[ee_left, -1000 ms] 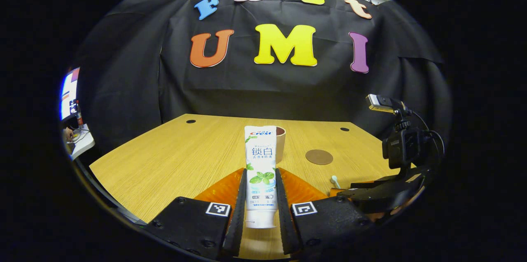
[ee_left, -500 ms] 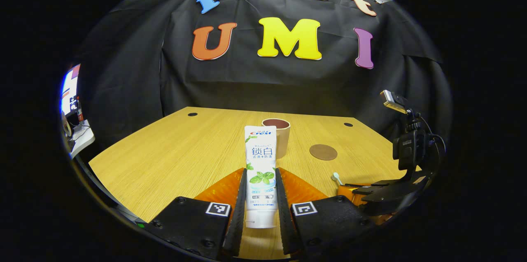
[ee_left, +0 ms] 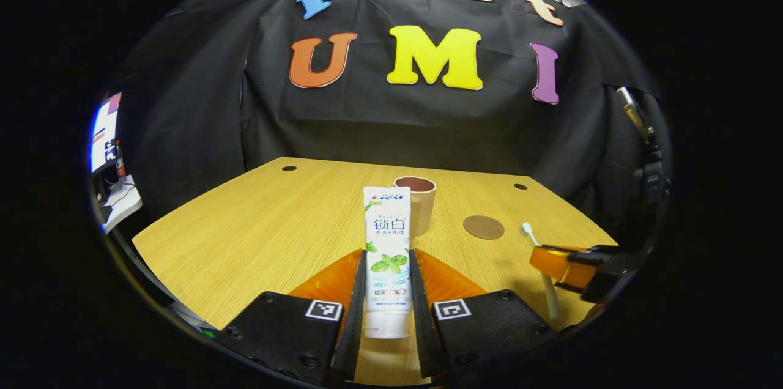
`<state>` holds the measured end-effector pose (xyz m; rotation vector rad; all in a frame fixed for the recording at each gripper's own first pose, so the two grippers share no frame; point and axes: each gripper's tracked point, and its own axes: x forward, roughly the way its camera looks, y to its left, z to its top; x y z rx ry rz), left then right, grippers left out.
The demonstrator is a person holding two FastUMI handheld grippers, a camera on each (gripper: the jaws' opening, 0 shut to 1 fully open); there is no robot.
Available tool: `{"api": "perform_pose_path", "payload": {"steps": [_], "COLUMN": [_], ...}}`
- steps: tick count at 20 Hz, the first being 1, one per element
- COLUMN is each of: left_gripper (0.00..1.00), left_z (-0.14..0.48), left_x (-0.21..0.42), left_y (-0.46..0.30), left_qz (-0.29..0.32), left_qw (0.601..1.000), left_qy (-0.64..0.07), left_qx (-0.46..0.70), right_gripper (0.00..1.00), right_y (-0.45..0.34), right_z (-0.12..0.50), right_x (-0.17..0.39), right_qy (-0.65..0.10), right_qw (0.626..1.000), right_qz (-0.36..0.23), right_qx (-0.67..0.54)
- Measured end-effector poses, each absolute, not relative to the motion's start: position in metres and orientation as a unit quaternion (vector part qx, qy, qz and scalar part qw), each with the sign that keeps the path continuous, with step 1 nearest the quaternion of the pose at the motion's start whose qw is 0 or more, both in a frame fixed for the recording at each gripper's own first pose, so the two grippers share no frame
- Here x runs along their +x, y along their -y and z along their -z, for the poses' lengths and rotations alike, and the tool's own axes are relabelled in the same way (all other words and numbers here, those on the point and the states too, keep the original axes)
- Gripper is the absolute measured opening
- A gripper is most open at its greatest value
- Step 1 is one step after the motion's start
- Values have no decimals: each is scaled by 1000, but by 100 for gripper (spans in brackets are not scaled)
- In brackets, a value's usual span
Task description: Put the toothbrush and toothpaste on the desktop into the cup, then pick up the cup and place it on the coaster on the desktop.
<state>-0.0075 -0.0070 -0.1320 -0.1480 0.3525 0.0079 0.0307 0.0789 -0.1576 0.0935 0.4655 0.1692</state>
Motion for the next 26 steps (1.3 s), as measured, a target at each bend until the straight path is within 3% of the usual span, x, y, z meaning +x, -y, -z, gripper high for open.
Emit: {"api": "perform_pose_path", "payload": {"steps": [5,12,13,14,19,26], "left_gripper": [40,40,45,40,40,41], "left_z": [122,94,84,76,50,77], "left_x": [-9,13,23,36,115,211], "left_y": [11,0,0,3,13,29], "left_qz": [13,13,13,18,38,68], "left_qw": [984,988,989,989,992,990], "left_qy": [-157,-128,-119,-114,-89,-80], "left_qx": [-81,-86,-90,-93,-82,-91], "right_gripper": [0,1,1,0,0,1], "right_y": [-73,-72,-71,-68,-63,-48], "right_z": [95,60,58,57,50,46], "right_x": [11,-11,-11,-10,-9,-7], "right_qy": [-132,-85,-82,-81,-74,-68], "right_qw": [988,992,992,993,992,993], "right_qz": [-77,-89,-87,-85,-88,-80], "right_qx": [34,34,34,34,45,60]}}
